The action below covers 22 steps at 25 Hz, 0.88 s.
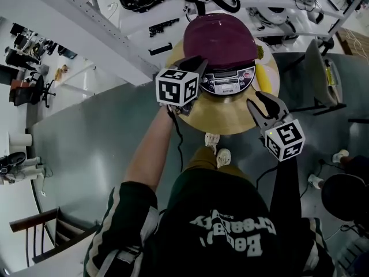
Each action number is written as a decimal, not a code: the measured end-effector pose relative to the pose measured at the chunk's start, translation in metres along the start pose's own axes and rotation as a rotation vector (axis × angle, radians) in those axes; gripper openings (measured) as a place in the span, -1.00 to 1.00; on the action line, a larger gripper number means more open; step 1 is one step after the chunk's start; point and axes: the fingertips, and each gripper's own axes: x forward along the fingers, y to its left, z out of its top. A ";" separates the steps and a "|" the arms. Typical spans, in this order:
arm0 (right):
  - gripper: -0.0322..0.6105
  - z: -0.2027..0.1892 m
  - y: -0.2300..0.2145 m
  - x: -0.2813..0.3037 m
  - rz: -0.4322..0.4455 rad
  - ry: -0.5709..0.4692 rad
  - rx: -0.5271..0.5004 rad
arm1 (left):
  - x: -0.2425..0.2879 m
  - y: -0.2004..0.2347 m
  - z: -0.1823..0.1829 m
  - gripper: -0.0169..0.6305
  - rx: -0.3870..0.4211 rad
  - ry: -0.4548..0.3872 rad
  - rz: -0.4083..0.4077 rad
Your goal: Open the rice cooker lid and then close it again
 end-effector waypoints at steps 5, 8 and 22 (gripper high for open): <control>-0.46 0.003 0.000 0.002 -0.001 -0.009 -0.003 | 0.007 0.003 -0.020 -0.73 0.017 0.047 0.020; -0.47 0.004 -0.004 0.001 -0.006 -0.016 0.001 | 0.011 0.003 -0.029 -0.76 0.021 0.076 0.023; -0.52 0.001 -0.012 0.003 -0.023 -0.006 -0.007 | 0.018 0.003 -0.045 -0.77 0.085 0.126 0.085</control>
